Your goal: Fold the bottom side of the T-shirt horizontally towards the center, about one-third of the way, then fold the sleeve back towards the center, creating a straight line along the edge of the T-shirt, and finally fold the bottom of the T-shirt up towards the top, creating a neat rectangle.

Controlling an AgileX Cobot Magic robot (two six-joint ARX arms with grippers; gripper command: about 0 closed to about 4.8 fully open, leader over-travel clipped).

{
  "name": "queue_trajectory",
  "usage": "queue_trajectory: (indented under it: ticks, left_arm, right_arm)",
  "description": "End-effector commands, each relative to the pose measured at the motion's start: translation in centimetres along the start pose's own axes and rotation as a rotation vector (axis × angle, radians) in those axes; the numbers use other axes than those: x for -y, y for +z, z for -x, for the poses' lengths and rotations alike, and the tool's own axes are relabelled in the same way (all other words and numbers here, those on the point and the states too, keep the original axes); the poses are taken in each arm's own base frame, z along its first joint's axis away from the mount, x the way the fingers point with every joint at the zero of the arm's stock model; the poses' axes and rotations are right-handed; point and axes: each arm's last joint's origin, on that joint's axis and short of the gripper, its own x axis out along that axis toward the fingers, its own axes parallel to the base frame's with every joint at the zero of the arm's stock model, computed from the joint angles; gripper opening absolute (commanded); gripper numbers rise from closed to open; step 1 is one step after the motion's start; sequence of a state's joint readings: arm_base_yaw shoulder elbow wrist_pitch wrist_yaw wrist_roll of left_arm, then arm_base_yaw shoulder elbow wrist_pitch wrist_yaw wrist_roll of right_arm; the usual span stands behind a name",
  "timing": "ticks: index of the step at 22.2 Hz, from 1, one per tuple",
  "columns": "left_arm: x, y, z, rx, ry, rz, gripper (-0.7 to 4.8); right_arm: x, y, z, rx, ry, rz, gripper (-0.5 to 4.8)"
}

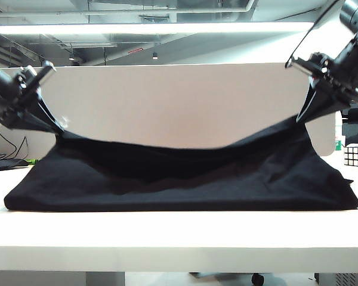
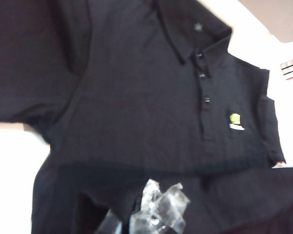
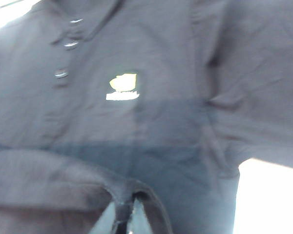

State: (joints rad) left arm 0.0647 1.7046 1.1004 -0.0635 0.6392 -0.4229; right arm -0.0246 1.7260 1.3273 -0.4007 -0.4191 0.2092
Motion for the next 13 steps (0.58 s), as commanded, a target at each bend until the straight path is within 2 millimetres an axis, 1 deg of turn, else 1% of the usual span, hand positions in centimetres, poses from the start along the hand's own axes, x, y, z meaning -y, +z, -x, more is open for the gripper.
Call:
queue_trajectory:
  ticks: [1,3,6,7,8,9,10,12,13]
  left_arm:
    - [-0.3,0.3,-1.8,0.043,0.001,-0.047,-0.06]
    - [-0.6,0.5,-2.5,0.089,0.027,-0.066,-0.06]
    - [-0.7,1.0,-2.5,0.157,0.082,-0.091,-0.05]
    - [-0.5,1.5,-2.3,0.221,0.092,-0.122,1.51]
    - [-0.5,1.8,-2.2,0.248,0.103,-0.131,1.93]
    - [-0.5,2.0,-2.2,0.273,0.123,-0.14,1.93]
    - [-0.4,2.2,-2.1,0.286,0.14,-0.161,1.93]
    - [-0.7,2.8,-1.7,0.332,0.213,-0.194,1.93]
    - [-1.0,3.2,-1.6,0.345,0.233,-0.191,1.93]
  right_arm:
    - [0.8,0.6,-0.8,0.052,-0.047,0.015,-0.02]
    - [1.7,0.9,-1.3,0.085,-0.081,0.014,-0.02]
    - [1.9,1.3,-1.9,0.127,-0.079,0.04,0.0]
    - [2.0,1.6,-2.2,0.164,-0.073,0.095,1.76]
    - [2.0,1.8,-2.1,0.183,-0.08,0.099,3.0]
    - [2.3,2.0,-2.0,0.198,-0.096,0.098,3.11]
    - [2.6,2.1,-1.8,0.217,-0.127,0.095,3.11]
    - [4.3,2.7,-1.2,0.265,-0.156,0.079,3.05]
    - [5.3,2.8,-1.2,0.274,-0.17,0.06,3.05]
